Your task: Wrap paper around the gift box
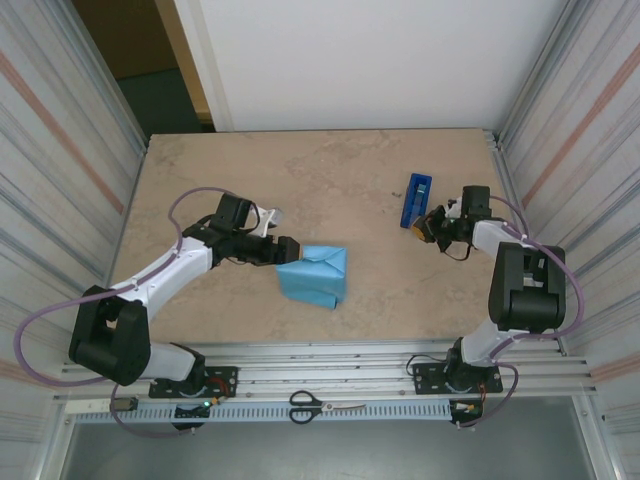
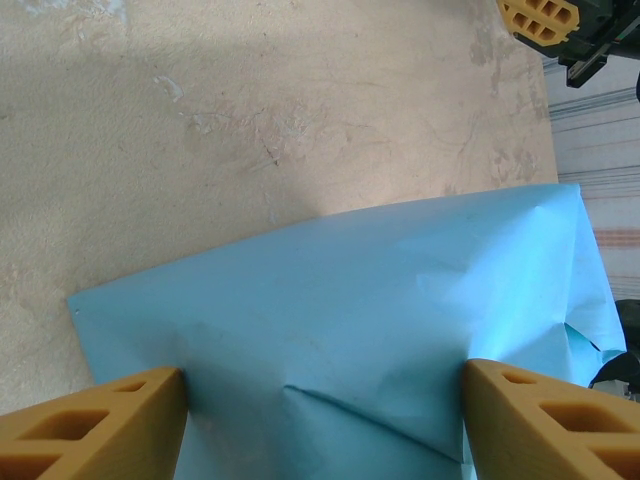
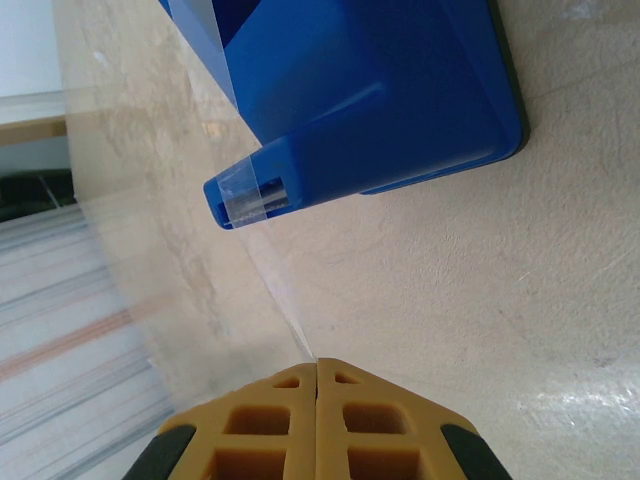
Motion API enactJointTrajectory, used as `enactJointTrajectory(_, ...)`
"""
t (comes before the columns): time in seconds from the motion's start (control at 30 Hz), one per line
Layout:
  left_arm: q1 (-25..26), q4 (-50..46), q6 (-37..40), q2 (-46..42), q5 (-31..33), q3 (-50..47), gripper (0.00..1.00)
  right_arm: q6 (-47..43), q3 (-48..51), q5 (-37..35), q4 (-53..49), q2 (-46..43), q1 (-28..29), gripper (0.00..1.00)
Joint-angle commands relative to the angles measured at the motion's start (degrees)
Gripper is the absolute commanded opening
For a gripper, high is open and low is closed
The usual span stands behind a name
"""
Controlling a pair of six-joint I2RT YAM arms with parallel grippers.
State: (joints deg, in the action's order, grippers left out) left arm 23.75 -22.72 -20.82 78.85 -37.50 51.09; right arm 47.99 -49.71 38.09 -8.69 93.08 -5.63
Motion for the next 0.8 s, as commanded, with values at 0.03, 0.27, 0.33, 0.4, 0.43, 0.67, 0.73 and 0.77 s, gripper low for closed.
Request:
enactJointTrajectory(0.03,1.04,-4.88,1.12,1.57,1.72,-1.34,0.70,-1.63,1.52,-2.85,0.85,3.72,1.34,0.00)
enactJointTrajectory(0.27,1.06,-5.37,1.22,1.49,2.24,-1.50,0.70,-5.57,-2.85,-11.81,-4.13,9.24,2.31,0.00)
enactJointTrajectory(0.33,1.04,-5.34,1.05,1.48,2.25,-1.61,0.70,-5.85,-3.33,-13.29,-5.75,9.35,2.38,0.00)
enactJointTrajectory(0.4,1.08,-5.28,1.06,1.44,2.37,-1.64,0.70,-6.04,-3.31,-14.54,-6.29,8.95,2.62,0.00)
enactJointTrajectory(0.43,1.04,-5.16,0.95,1.40,2.40,-1.74,0.70,-6.71,-3.92,-15.77,-7.77,9.04,2.74,0.00)
enactJointTrajectory(0.67,1.13,-5.14,1.02,1.57,2.33,-1.69,0.69,-9.38,-5.44,-17.87,-11.43,9.88,2.95,0.00)
enactJointTrajectory(0.73,1.13,-5.17,0.96,1.57,2.34,-1.69,0.69,-10.74,-6.49,-20.60,-13.81,9.46,3.97,0.00)
enactJointTrajectory(0.77,1.13,-5.14,0.90,1.64,2.34,-1.65,0.69,-11.29,-6.79,-20.82,-14.32,9.25,4.21,0.00)
